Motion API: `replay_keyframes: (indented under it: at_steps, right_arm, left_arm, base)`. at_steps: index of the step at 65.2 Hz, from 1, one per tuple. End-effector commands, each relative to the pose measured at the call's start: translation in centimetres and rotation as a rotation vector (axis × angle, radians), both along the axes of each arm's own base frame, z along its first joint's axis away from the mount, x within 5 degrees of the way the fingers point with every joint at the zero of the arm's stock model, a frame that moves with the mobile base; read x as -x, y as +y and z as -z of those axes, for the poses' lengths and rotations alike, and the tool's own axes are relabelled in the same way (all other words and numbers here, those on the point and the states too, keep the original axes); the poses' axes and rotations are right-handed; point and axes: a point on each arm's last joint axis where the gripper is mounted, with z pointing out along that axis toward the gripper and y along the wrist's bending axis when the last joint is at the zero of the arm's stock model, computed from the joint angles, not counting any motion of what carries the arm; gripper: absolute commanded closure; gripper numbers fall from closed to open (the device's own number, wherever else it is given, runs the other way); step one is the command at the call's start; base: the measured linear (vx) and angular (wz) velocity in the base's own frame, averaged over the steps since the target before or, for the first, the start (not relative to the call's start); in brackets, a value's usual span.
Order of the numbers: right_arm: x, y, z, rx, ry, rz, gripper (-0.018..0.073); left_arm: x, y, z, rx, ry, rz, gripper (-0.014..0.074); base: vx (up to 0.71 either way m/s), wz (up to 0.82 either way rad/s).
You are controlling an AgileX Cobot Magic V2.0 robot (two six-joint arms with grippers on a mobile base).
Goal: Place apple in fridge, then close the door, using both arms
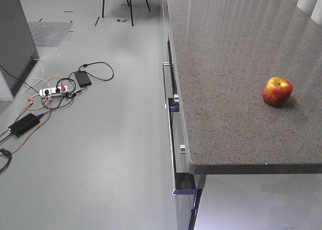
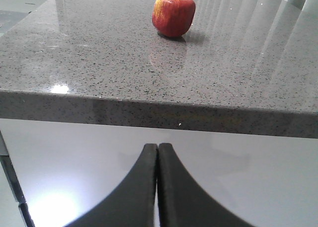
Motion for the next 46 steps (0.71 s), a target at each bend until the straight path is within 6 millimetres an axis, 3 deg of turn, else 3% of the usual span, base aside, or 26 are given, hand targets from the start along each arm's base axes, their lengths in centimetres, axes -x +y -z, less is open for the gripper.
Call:
replay_keyframes:
  at_steps: [1, 46]
  right_arm:
    - [-0.12, -0.05, -0.42, 0.012, -0.078, 0.004, 0.0567]
    - [-0.15, -0.08, -0.57, 0.025, -0.093, 0.004, 0.0567]
  left_arm:
    - [-0.08, -0.07, -0.05, 0.011, -0.067, 0.007, 0.0602]
    - [-0.08, -0.07, -0.05, 0.011, -0.067, 0.007, 0.0602]
  base:
    - [0.0, 0.0]
    - [0.0, 0.0]
